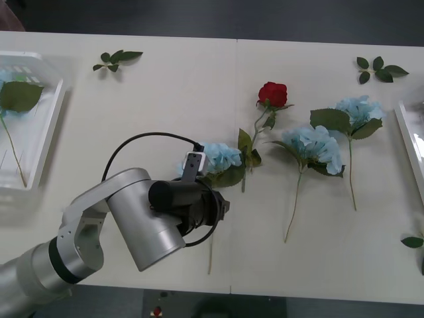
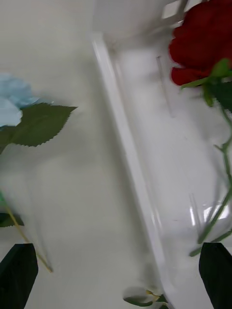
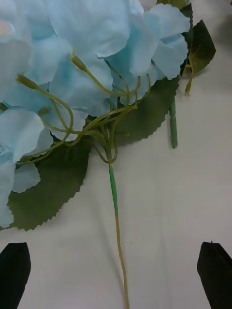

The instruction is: Put the red flowers into the right box and the blue flowers into the left box

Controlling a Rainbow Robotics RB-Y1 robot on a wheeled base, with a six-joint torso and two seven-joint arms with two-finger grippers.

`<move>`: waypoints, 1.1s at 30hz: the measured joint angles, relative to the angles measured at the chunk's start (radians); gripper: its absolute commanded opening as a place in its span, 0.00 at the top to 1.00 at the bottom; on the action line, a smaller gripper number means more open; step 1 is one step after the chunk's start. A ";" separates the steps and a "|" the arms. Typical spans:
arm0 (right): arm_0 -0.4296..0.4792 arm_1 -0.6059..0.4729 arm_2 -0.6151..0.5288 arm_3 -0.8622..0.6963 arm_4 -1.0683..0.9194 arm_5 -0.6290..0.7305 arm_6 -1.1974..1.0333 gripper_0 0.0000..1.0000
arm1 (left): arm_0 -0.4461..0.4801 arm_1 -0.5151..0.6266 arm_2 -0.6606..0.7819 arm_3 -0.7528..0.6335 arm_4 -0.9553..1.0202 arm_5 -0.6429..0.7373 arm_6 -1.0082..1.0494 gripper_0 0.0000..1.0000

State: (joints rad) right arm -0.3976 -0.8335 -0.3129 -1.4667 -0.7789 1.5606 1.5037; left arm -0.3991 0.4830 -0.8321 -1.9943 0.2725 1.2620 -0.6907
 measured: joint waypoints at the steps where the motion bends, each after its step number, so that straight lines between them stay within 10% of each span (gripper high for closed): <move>1: 0.000 0.008 0.026 -0.006 0.000 -0.001 0.000 0.02 | -0.005 -0.006 -0.007 0.014 0.000 -0.004 0.003 0.00; 33: 0.000 0.276 0.272 0.005 0.244 -0.236 0.003 0.02 | -0.267 -0.102 -0.197 0.401 -0.028 -0.072 0.082 0.00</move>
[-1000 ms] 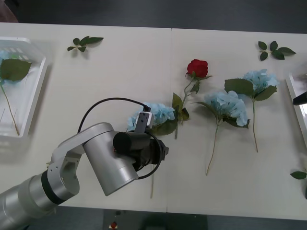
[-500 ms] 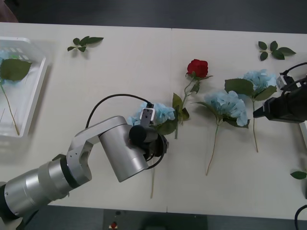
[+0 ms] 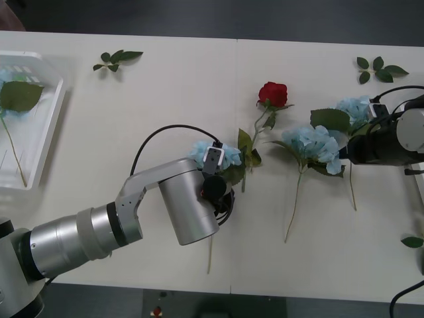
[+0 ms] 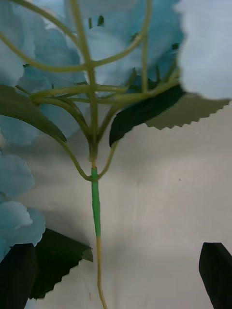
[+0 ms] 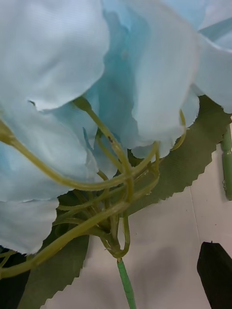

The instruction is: Put the red flowers into the right box and the blue flowers into the left box

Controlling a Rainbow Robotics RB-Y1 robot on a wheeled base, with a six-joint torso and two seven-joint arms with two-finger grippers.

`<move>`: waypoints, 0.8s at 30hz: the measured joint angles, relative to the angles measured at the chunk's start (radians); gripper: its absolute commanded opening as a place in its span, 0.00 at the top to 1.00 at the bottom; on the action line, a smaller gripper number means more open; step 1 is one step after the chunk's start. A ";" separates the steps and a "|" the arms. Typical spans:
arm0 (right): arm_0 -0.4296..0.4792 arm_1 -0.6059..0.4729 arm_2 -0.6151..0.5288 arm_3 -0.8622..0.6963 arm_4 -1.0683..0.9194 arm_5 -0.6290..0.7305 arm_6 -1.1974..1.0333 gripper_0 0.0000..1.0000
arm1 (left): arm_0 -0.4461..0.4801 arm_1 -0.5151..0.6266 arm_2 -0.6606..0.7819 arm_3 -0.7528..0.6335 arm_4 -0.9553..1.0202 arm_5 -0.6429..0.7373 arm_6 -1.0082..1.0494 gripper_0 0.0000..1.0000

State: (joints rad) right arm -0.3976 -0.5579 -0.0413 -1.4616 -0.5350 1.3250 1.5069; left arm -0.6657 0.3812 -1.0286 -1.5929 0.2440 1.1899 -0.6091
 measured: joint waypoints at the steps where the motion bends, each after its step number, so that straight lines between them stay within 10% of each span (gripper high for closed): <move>1: 0.000 0.000 0.010 0.011 0.000 -0.017 0.000 0.02 | 0.000 0.000 0.000 0.000 0.000 0.000 0.002 0.00; 8: 0.000 0.000 0.024 0.069 0.000 -0.061 0.006 0.12 | 0.000 0.000 0.000 0.000 -0.012 0.000 0.007 0.12; 9: 0.000 0.000 0.024 0.072 0.000 -0.061 0.006 0.18 | 0.000 0.000 0.000 0.000 -0.014 0.000 0.008 0.23; 11: 0.000 0.000 0.024 0.075 0.000 -0.061 0.006 0.34 | 0.000 0.000 0.000 0.000 -0.014 0.000 0.008 0.78; 13: 0.000 0.000 0.024 0.075 0.000 -0.062 0.006 0.52 | 0.000 0.000 -0.001 0.000 -0.014 0.000 0.010 1.00; 17: 0.000 0.000 0.024 0.084 0.000 -0.095 0.006 0.81 | 0.000 0.000 -0.018 0.000 -0.014 0.000 0.016 1.00; 24: 0.000 0.000 0.025 0.096 0.001 -0.101 0.006 1.00 | 0.000 0.005 -0.055 0.000 -0.029 -0.006 0.022 1.00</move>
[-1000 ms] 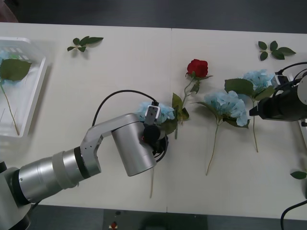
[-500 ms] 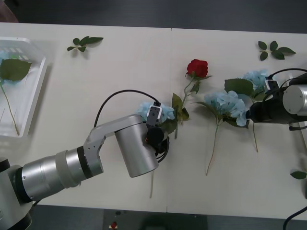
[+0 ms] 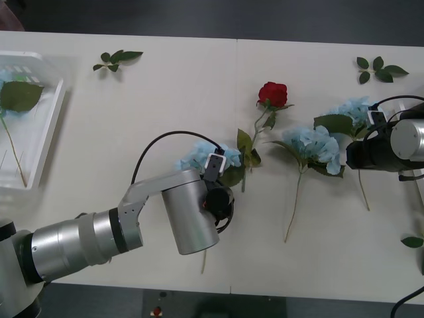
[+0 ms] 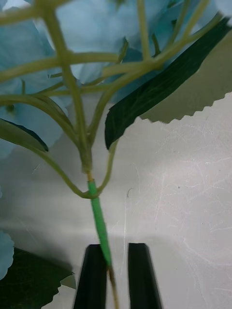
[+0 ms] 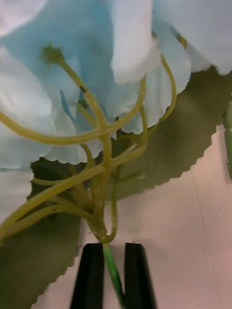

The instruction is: Put the red flowers into the right box and the blue flowers into the left box

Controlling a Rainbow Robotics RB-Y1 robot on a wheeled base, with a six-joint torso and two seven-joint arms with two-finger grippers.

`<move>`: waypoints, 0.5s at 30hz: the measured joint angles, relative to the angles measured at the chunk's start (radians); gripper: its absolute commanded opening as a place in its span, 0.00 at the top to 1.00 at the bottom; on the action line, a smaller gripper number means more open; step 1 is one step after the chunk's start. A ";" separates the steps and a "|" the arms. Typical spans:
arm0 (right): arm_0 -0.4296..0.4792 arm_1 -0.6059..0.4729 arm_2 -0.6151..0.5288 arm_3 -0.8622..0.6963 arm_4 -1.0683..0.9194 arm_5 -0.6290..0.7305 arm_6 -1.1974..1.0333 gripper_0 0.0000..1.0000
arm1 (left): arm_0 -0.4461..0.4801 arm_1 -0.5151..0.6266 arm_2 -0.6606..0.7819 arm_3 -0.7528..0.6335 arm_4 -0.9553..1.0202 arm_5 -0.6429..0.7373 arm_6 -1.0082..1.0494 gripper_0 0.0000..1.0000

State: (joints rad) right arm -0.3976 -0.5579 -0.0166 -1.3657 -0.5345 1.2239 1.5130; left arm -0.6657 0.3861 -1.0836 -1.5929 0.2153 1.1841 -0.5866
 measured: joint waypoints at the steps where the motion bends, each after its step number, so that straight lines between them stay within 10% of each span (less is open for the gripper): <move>1: 0.000 0.000 0.000 0.000 0.000 0.000 0.000 1.00 | 0.000 0.000 0.000 0.000 0.000 -0.001 0.000 1.00; 15: 0.000 -0.001 -0.036 -0.024 -0.026 0.026 0.007 1.00 | 0.000 0.041 0.050 -0.062 -0.017 0.027 0.025 1.00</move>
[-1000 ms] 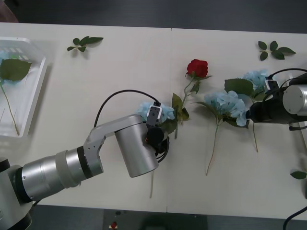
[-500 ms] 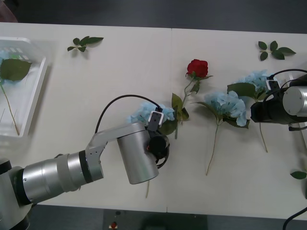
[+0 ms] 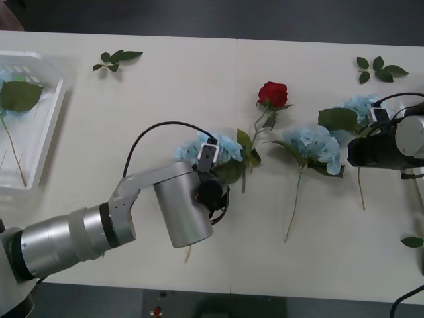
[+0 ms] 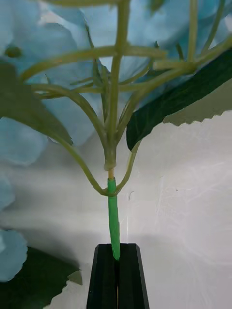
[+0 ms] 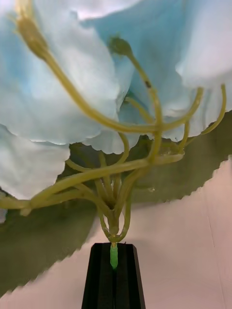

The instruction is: Put the red flowers into the right box and the blue flowers into the left box

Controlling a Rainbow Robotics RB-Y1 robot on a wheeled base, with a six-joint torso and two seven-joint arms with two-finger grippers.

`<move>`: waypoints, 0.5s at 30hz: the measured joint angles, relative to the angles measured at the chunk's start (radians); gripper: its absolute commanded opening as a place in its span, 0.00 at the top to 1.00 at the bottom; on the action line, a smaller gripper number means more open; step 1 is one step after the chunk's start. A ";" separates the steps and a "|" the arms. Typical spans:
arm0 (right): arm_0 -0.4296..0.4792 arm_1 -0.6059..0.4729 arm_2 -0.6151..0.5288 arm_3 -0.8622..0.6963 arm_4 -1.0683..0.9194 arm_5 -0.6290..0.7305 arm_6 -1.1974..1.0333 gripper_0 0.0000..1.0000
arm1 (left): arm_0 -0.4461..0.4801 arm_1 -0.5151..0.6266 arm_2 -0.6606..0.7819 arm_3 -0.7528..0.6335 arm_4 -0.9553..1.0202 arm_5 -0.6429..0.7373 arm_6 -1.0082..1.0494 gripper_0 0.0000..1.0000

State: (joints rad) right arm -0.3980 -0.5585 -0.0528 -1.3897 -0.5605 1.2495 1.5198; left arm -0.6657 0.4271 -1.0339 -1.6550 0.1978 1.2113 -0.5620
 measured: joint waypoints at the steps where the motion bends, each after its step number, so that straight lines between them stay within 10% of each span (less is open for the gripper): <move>1: 0.000 0.000 -0.017 -0.019 -0.003 0.022 0.010 1.00 | 0.000 0.009 0.017 -0.022 0.000 0.020 0.000 1.00; 15: 0.000 -0.001 -0.380 -0.199 -0.574 0.325 0.434 1.00 | 0.007 0.283 0.341 -0.349 0.135 0.154 0.000 1.00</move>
State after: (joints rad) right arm -0.3983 -0.5599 -0.4330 -1.5882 -1.1345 1.5746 1.9538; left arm -0.6591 0.7097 -0.6925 -2.0038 0.3324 1.3653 -0.5620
